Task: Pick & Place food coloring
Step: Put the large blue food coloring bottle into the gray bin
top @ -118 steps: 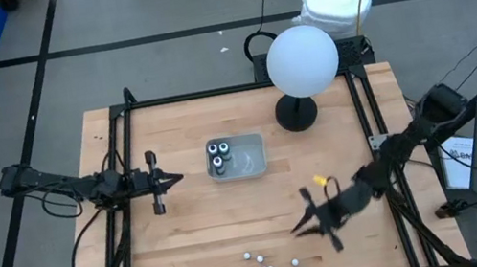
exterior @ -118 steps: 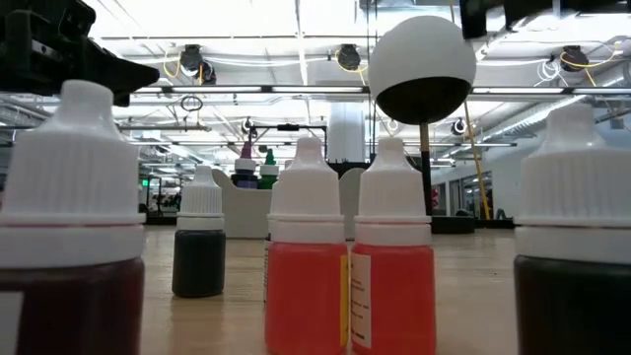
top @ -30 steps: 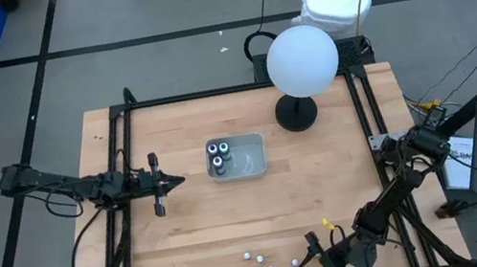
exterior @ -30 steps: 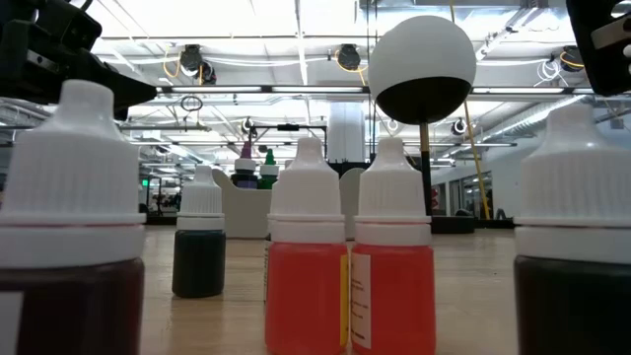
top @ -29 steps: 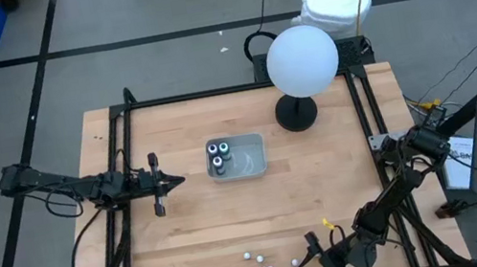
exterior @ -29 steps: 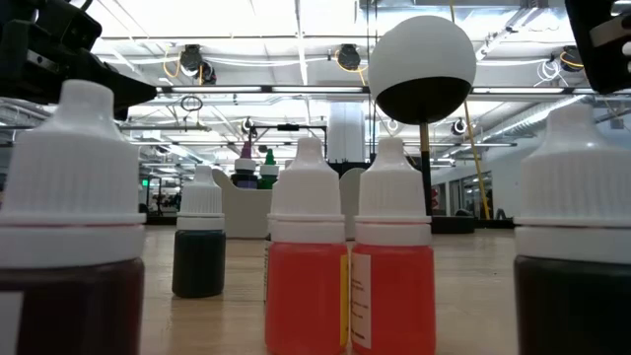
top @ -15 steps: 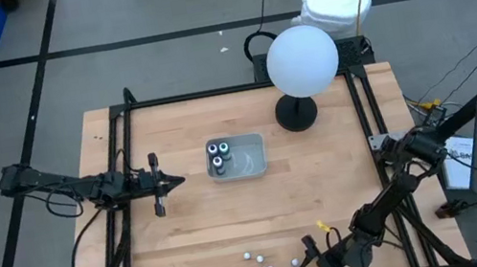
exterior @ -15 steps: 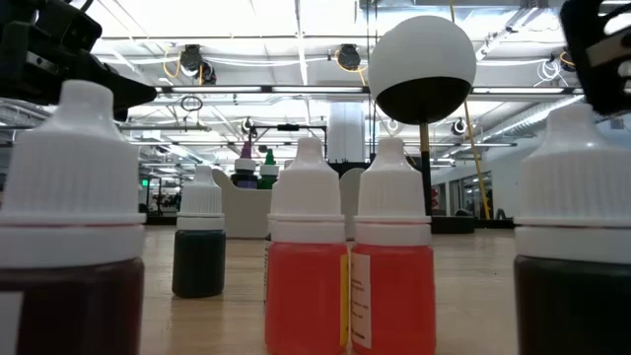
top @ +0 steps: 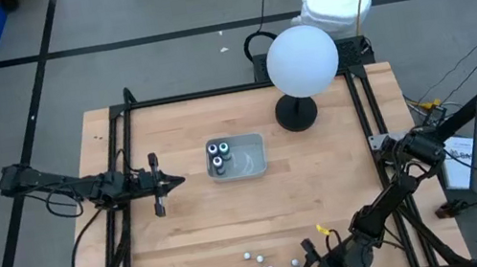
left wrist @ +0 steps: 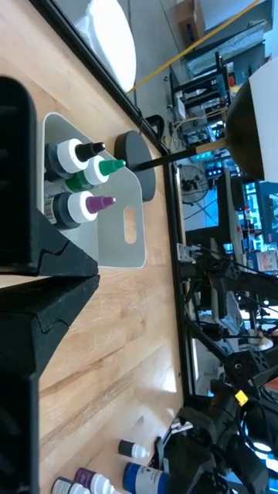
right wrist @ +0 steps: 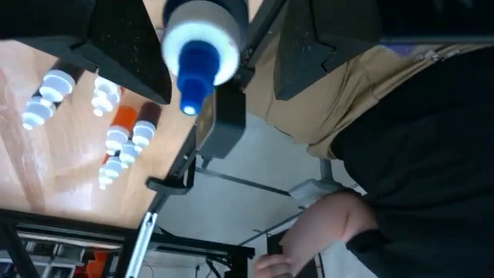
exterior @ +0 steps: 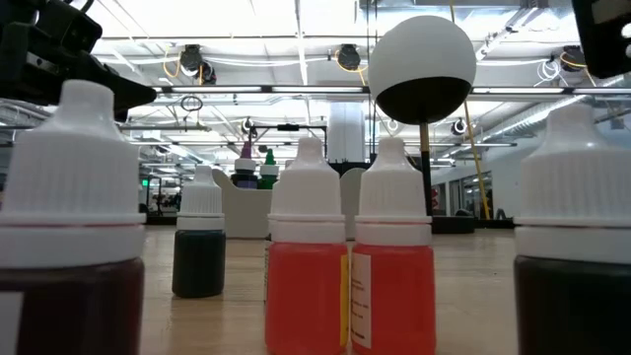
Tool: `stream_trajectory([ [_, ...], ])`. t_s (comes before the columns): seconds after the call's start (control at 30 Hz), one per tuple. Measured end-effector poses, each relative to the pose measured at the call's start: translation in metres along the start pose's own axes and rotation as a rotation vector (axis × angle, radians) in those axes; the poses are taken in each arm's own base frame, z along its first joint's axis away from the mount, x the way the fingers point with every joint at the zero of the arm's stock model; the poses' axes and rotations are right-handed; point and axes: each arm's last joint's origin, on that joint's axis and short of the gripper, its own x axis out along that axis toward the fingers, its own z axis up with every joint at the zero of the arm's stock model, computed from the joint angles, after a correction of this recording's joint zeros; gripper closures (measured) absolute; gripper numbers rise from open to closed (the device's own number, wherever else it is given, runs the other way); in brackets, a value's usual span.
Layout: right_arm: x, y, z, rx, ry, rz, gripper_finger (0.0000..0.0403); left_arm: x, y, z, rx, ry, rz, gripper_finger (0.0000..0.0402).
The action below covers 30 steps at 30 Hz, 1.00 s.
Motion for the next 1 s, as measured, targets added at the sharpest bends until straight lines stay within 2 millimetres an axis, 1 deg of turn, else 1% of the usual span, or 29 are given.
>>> stream_trajectory([
  [0.2, 0.001, -0.002, -0.002, 0.026, 0.027, 0.036, 0.0218, 0.000, 0.000, 0.000, 0.000, 0.001, 0.000, 0.0392],
  [0.33, 0.001, -0.002, -0.002, 0.012, 0.031, 0.036, 0.0239, 0.000, 0.000, 0.000, -0.001, 0.001, 0.000, 0.0392],
  [0.53, 0.001, -0.002, -0.003, -0.012, 0.039, 0.033, 0.0295, 0.000, 0.000, 0.000, 0.001, 0.001, 0.000, 0.0392],
  [0.7, 0.001, -0.002, -0.002, -0.008, 0.037, 0.042, 0.0295, 0.000, 0.000, 0.000, 0.001, 0.001, 0.000, 0.0392],
  [0.8, -0.005, -0.006, 0.008, 0.015, 0.069, 0.074, 0.0295, 0.000, 0.000, 0.000, 0.009, 0.001, 0.000, 0.0392],
  [0.9, -0.011, -0.015, 0.031, 0.033, 0.128, 0.027, 0.0295, 0.000, 0.000, 0.000, 0.016, 0.002, 0.000, 0.0392],
  [1.0, -0.016, -0.028, 0.057, -0.002, 0.150, -0.078, 0.0295, 0.000, 0.000, 0.000, 0.017, 0.002, 0.000, 0.0392],
])
